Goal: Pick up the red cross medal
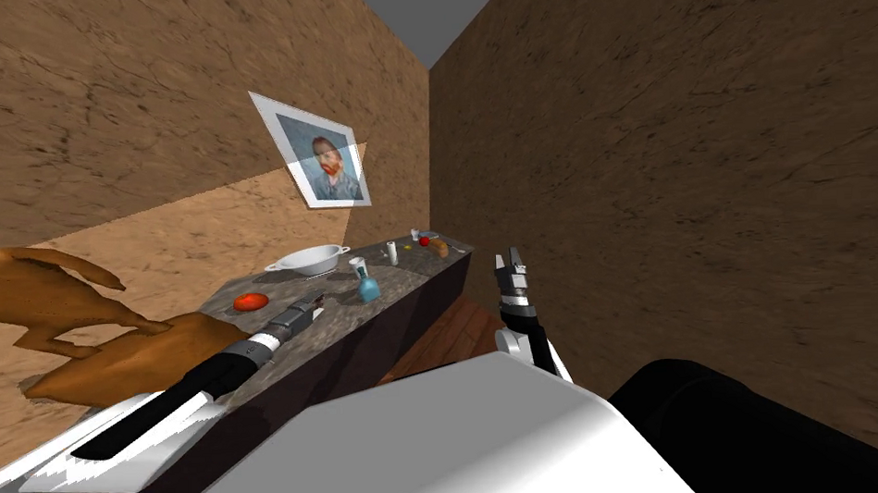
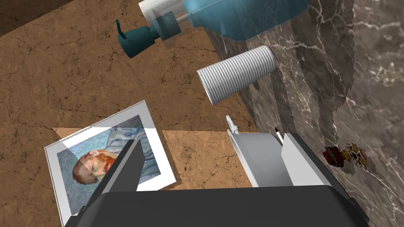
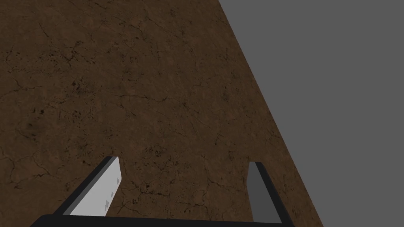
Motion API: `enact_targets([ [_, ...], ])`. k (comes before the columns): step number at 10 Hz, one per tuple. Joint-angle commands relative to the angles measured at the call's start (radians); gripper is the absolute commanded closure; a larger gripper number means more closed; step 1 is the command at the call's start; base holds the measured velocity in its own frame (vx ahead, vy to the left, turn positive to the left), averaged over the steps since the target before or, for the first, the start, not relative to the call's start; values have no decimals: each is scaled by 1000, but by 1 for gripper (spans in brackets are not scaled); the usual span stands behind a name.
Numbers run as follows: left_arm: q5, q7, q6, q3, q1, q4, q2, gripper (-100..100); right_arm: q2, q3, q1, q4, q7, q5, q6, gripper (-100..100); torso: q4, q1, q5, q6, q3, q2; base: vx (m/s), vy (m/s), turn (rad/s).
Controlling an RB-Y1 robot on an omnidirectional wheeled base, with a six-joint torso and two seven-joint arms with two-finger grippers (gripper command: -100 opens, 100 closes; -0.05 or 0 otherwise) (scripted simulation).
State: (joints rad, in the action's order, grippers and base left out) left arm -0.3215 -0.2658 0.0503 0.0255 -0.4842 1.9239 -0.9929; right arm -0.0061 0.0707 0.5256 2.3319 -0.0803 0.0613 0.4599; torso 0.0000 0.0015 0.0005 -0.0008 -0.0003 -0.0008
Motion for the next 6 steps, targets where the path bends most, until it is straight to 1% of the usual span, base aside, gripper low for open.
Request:
enact_targets([
  [1, -26, 3, -50, -6, -13, -20, -50, -100, 0, 0, 0, 0, 0, 0, 0, 0, 0, 0, 0, 0, 0, 0, 8, 2, -235],
  [2, -26, 3, -66, -6, -13, -20, -56, -100, 0, 0, 0, 0, 0, 0, 0, 0, 0, 0, 0, 1, 0, 0, 6, 9, -95],
  [3, -50, 4, -112, -18, -18, -48, -88, -100, 0, 0, 0, 0, 0, 0, 0, 0, 0, 0, 0, 0, 0, 0, 12, 2, -189],
  [4, -50, 4, -112, -18, -18, -48, -104, -100, 0, 0, 0, 0, 0, 0, 0, 0, 0, 0, 0, 1, 0, -1, 10, 7, -90],
  [5, -73, 7, -153, -31, -24, -77, -145, -100, 0, 0, 0, 0, 0, 0, 0, 0, 0, 0, 0, 0, 0, -1, 20, 5, -170],
  [6, -73, 7, -158, -31, -24, -77, -150, -100, 0, 0, 0, 0, 0, 0, 0, 0, 0, 0, 0, 0, -1, -1, 16, 8, -109],
])
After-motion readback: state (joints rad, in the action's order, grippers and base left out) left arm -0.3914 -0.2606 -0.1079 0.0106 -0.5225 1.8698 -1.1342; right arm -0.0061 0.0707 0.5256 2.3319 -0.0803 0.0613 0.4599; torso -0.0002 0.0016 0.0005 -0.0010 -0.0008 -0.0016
